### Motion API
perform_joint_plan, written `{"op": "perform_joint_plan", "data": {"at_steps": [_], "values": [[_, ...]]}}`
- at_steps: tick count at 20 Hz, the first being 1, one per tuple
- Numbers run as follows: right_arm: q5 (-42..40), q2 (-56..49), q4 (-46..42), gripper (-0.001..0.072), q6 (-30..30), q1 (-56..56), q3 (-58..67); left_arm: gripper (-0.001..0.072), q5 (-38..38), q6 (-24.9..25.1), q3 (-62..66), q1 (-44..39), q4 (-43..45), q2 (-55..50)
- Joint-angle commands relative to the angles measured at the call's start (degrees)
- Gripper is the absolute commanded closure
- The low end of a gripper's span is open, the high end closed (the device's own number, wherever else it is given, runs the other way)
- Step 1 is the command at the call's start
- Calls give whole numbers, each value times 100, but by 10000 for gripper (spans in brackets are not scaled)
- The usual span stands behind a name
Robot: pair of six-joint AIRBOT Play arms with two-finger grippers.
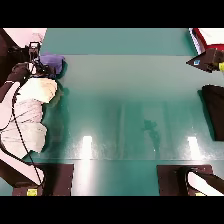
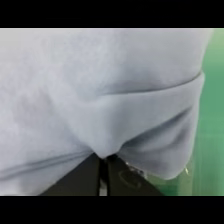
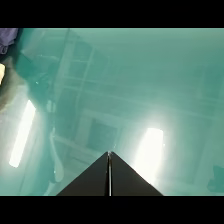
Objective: Fold the shirts.
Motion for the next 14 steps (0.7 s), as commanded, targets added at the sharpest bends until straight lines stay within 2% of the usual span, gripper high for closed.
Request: {"op": "perform_joint_plan", "data": {"at_steps": [1,4,6,8,9,12,14], "values": [[-9,-2,0,693,7,4,0,685,-675,4,492,7,-133,50],[-404,0,11,694,7,4,7,686,-1598,144,1488,-90,-293,483],[-892,7,55,694,7,4,7,686,-2037,870,2127,-240,-1008,1051],[-1239,11,55,694,7,4,9,686,-2529,1937,2629,-492,-2238,1718],[-1355,11,55,693,7,4,9,686,-2811,2315,2793,-651,-2796,2013],[-1499,66,44,694,4,2,9,686,-3615,2964,2868,-1390,-4054,2896],[-1650,181,11,694,0,0,9,686,-4129,3040,2865,-1989,-4197,3272]]}}
